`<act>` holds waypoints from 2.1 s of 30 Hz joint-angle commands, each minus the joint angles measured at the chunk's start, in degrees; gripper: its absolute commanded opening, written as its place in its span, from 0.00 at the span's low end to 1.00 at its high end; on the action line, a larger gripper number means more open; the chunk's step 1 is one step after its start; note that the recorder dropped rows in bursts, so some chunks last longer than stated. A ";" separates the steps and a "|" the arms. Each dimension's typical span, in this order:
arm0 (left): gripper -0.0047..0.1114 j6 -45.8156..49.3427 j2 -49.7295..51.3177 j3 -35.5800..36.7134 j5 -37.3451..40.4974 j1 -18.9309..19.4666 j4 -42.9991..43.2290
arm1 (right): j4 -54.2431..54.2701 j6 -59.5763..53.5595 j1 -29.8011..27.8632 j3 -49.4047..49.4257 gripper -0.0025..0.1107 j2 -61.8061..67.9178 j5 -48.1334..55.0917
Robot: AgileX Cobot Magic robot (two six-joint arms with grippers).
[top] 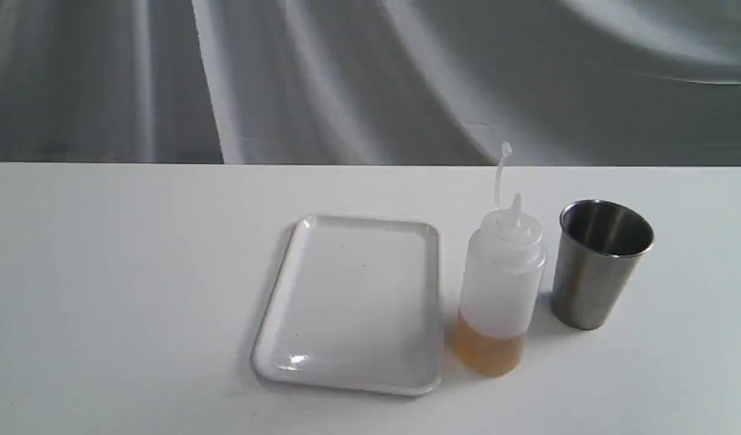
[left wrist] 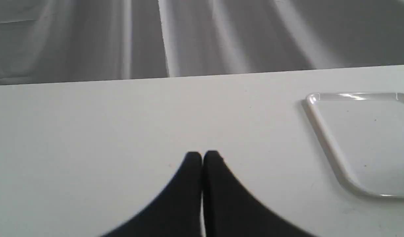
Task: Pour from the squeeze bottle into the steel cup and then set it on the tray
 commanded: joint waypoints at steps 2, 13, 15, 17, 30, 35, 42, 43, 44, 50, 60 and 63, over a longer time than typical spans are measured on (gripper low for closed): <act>0.04 -0.15 -0.15 0.25 -0.43 0.09 -0.06 | 0.14 -0.08 0.16 0.19 0.02 -0.34 -0.06; 0.04 -0.27 -0.15 0.25 -0.43 0.09 -0.06 | 0.14 -0.08 0.16 0.19 0.02 -0.34 -0.06; 0.04 -0.27 -0.15 0.25 -0.43 0.09 -0.06 | 0.14 -0.08 0.16 0.19 0.02 -0.34 -0.06; 0.04 -0.27 -0.15 0.25 -0.43 0.09 -0.06 | 0.14 -0.08 0.16 0.19 0.02 -0.34 -0.06; 0.04 -0.15 -0.15 0.25 -0.43 0.09 -0.06 | 8.92 -0.20 0.16 0.19 0.02 -0.34 -20.71; 0.04 -0.27 -0.15 0.25 -0.43 0.09 -0.06 | 20.39 -0.20 0.16 0.19 0.02 -0.34 -29.16; 0.04 -0.27 -0.15 0.25 -0.43 0.09 -0.06 | 37.99 3.18 0.16 0.19 0.02 -0.34 -36.12; 0.04 -0.27 -0.15 0.25 -0.43 0.09 -0.06 | 39.96 5.70 0.16 0.19 0.02 -0.34 -36.27; 0.04 -0.12 -0.15 0.25 -0.43 0.09 -0.06 | 41.51 9.39 0.16 0.19 0.02 -0.34 -36.92; 0.04 -0.12 -0.15 0.25 -0.43 0.09 -0.06 | 41.96 24.60 0.16 0.19 0.02 -0.34 -37.49; 0.04 -0.31 -0.15 0.25 -0.43 0.09 -0.06 | 11.10 52.76 0.16 0.19 0.02 -0.34 -57.17; 0.04 -0.31 -0.15 0.25 -0.43 0.09 -0.06 | 3.33 53.42 0.16 0.19 0.02 -0.34 -63.96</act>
